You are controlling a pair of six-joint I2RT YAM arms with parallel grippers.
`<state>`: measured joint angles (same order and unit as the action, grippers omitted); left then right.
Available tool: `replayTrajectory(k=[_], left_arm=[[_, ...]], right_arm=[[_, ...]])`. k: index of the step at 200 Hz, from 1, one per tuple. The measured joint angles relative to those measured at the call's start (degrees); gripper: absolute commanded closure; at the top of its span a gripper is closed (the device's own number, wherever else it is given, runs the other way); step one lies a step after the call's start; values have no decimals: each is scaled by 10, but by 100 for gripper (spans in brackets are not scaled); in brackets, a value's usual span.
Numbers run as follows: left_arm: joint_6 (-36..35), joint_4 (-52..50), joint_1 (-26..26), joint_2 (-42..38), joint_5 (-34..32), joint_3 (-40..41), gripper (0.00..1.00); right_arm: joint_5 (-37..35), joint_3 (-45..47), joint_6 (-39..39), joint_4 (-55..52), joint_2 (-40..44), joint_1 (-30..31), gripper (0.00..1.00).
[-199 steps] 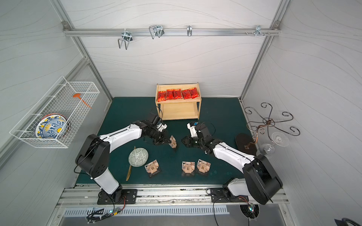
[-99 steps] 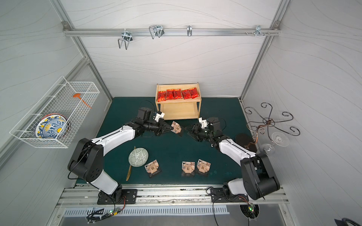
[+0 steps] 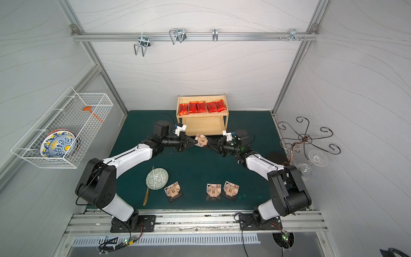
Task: Place the tea bags on the shelf by color
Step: Pick up the tea bag from the center of the board, then place the tea bag on the shelf.
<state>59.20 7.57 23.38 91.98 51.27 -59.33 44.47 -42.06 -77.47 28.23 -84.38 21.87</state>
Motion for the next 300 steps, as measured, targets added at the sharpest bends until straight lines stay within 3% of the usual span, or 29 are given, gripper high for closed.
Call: replayTrajectory(k=[37,66,84,117,146,195,239,300], left_arm=[[-5,-8,0,0,-2,0,100],[-46,-77,-2,-12,-19,-4,56],[-86,-154,-13,-29,-43,-17,48],[-174,-314,-62,-83,-122,-43,47],[-230,-418,-94,-124,-195,-45,46],[-279,-508,-103,-174,-271,-37,48],[-291,-519,-104,-228,-304,-1,49],[-297,-520,-104,-237,-325,20,51]], right_arm=[[0,0,7,-3,2,-1,100],[-12,-3,30,-30,7,3,100],[-44,-21,53,-70,7,14,100],[-145,-53,66,-87,-9,58,100],[-287,-64,63,-82,-47,109,100],[-488,-162,62,-52,-169,170,100],[-577,-268,42,-17,-292,184,100],[-624,-359,13,-10,-396,189,100]])
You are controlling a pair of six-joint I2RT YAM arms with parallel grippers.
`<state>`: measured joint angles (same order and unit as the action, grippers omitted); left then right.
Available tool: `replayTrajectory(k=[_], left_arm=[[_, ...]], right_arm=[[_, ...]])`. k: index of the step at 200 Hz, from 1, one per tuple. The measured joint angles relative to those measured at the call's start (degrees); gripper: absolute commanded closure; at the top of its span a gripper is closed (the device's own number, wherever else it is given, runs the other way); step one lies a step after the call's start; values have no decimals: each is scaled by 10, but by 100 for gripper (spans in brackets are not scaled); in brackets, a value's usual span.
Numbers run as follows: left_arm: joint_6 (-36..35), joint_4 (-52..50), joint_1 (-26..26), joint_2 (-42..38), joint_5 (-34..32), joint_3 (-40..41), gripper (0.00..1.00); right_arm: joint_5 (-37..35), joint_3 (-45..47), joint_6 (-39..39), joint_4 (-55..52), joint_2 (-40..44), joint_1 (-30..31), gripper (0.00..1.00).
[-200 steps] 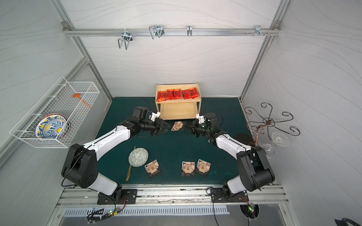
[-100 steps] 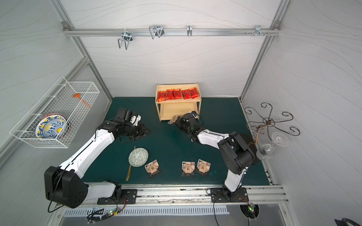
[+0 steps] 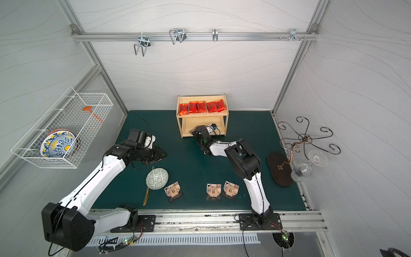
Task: Place the tea bags on the shelf by color
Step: Place the tea bag on the shelf.
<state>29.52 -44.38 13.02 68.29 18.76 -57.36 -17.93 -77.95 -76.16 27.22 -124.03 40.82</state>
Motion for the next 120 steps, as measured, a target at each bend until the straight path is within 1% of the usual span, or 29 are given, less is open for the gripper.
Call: replayTrajectory(k=[40,74,120], left_arm=[[-3,-1,0,0,-2,2,51],[-4,-2,0,0,-4,2,51],[-5,-2,0,0,-6,2,51]], right_arm=[[-15,-31,-18,1,-24,6,100],[-16,-45,-32,-5,-49,14,96],[-14,-66,-49,-20,-75,20,85]])
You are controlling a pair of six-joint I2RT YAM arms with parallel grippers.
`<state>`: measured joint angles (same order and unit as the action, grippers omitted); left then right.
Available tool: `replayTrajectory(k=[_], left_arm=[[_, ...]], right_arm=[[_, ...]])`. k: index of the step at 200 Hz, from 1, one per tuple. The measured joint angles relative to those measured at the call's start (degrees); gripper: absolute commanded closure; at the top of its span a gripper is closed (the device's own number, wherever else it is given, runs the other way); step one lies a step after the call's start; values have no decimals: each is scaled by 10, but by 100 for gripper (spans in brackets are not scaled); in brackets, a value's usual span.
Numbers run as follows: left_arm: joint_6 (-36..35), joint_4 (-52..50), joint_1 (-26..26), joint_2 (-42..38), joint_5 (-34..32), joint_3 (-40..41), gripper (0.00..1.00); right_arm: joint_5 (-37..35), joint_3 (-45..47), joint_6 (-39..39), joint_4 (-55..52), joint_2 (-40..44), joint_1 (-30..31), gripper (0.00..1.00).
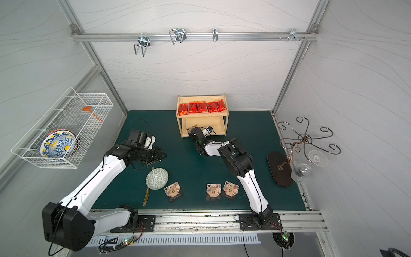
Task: Place the tea bags on the shelf by color
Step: Place the tea bag on the shelf.
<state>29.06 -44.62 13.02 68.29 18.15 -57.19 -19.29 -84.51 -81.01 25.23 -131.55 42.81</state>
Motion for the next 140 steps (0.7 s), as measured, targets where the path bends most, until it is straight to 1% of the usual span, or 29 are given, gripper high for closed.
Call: replayTrajectory(k=[14,39,57,77,140], left_arm=[[0,0,0,0,0,0,52],[0,0,0,0,0,0,52],[0,0,0,0,0,0,52],[0,0,0,0,0,0,52],[0,0,0,0,0,0,52]], right_arm=[[3,-3,-4,-1,-3,3,83],[12,-12,-7,-1,-10,6,83],[18,-17,-8,0,-16,8,90],[23,-18,-12,0,-21,9,100],[33,-13,-32,21,-21,8,100]])
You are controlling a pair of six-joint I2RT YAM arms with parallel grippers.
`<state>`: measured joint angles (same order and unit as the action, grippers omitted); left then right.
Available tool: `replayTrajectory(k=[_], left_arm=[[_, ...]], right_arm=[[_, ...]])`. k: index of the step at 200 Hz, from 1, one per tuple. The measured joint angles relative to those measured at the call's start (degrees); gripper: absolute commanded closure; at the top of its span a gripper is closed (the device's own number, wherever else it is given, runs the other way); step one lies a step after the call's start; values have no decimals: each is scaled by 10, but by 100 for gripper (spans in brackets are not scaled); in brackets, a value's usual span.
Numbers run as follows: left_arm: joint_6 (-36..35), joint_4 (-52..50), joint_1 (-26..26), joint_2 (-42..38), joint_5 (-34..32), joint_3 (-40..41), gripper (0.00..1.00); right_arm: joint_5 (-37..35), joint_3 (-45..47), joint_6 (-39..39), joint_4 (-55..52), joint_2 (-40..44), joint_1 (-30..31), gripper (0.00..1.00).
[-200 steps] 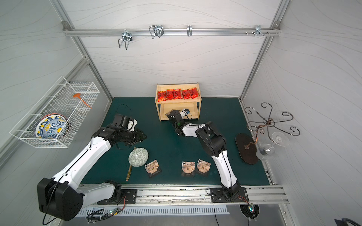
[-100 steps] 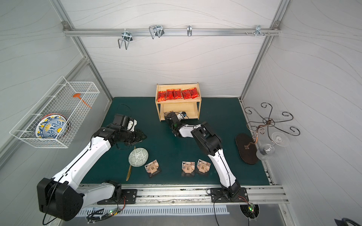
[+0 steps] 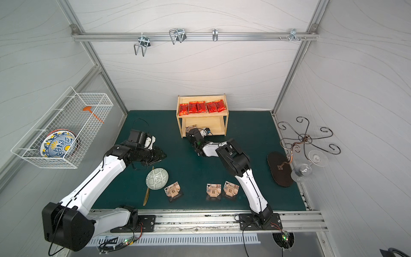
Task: Place the tea bags on the shelf by color
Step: Place the tea bag on the shelf.
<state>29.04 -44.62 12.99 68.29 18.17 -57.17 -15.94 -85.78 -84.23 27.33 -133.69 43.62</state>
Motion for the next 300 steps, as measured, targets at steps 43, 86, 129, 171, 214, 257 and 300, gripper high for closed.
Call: replayTrajectory(k=[43,86,129,171,214,257,300], left_arm=[[0,0,0,0,0,0,52],[0,0,0,0,0,0,52],[0,0,0,3,2,0,53],[0,0,0,5,7,0,53],[0,0,0,7,8,0,53],[0,0,0,9,8,0,54],[0,0,0,9,8,0,54]], right_arm=[[6,22,-14,34,0,-1,100],[6,25,-14,48,0,-1,100],[1,47,-8,63,12,-1,100],[-10,71,2,79,25,2,100],[-29,79,14,91,27,11,100],[-29,69,22,108,26,12,100],[-26,45,28,117,26,12,100]])
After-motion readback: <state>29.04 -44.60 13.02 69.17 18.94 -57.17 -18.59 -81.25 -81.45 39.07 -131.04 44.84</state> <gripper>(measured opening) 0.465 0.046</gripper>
